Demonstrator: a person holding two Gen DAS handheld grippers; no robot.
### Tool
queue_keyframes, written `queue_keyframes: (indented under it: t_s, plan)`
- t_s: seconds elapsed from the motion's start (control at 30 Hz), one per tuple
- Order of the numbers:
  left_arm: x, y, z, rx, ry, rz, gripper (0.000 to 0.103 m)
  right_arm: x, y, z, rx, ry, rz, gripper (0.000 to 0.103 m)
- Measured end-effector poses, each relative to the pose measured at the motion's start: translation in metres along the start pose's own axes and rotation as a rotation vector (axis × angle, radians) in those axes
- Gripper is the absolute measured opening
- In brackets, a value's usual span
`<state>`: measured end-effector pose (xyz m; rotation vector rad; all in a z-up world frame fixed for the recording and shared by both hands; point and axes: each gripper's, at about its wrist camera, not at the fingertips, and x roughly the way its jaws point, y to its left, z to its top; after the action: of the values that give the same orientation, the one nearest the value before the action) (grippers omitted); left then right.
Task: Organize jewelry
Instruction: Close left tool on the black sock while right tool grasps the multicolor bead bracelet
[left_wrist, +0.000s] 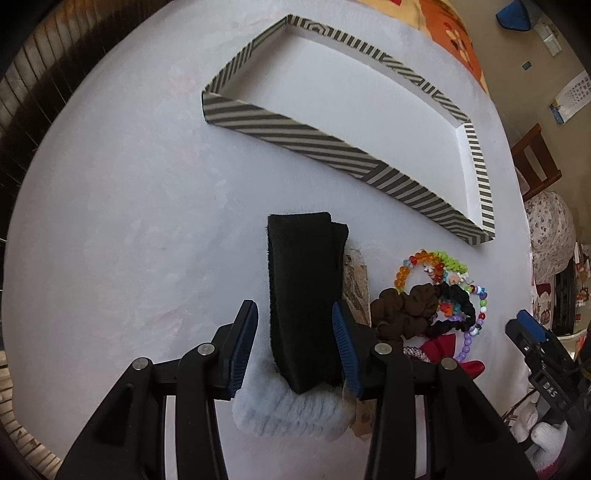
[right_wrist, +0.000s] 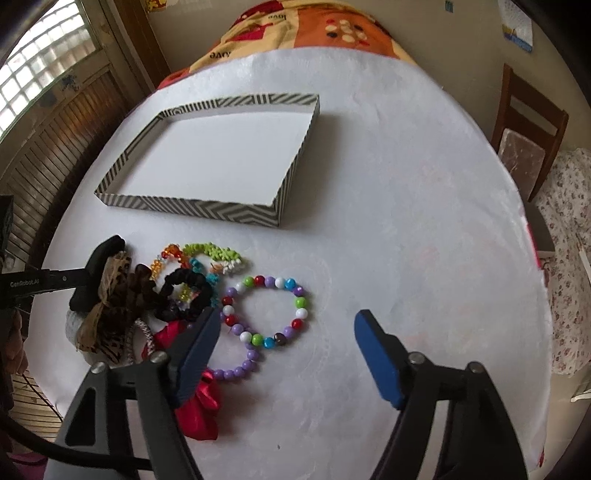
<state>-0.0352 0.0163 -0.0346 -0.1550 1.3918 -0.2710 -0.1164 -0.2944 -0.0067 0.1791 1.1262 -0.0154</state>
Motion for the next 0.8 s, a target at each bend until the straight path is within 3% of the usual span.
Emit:
queue_keyframes:
  t_s: [0.13,0.2,0.3,0.33,0.47,0.57,0.8]
  plan:
    - [0.008,-0.001,0.002,0.007,0.012,-0.009,0.033,0.021,-0.002,0.005,-0.020,0.041,-0.011,0.052]
    - [0.009,-0.001,0.002,0.014,0.010,-0.012,0.024,0.035,-0.004,0.007,-0.028,0.069,-0.022,0.040]
    - [0.012,-0.003,0.002,0.028,0.009,-0.003,0.016,0.050,-0.006,0.007,-0.043,0.096,-0.026,0.032]
    - [0.013,-0.004,0.002,0.036,0.008,0.000,0.012,0.050,-0.004,0.008,-0.053,0.078,-0.032,0.031]
    - [0.009,-0.005,0.002,0.039,-0.017,0.006,0.004,0.052,-0.001,0.009,-0.100,0.060,-0.062,0.010]
    - [0.001,-0.004,0.003,0.041,-0.044,0.006,0.002,0.049,-0.001,0.009,-0.100,0.060,-0.042,0.010]
    - [-0.032,0.000,0.012,0.050,-0.124,0.001,0.002,0.003,0.003,0.030,-0.084,-0.028,0.023,0.010]
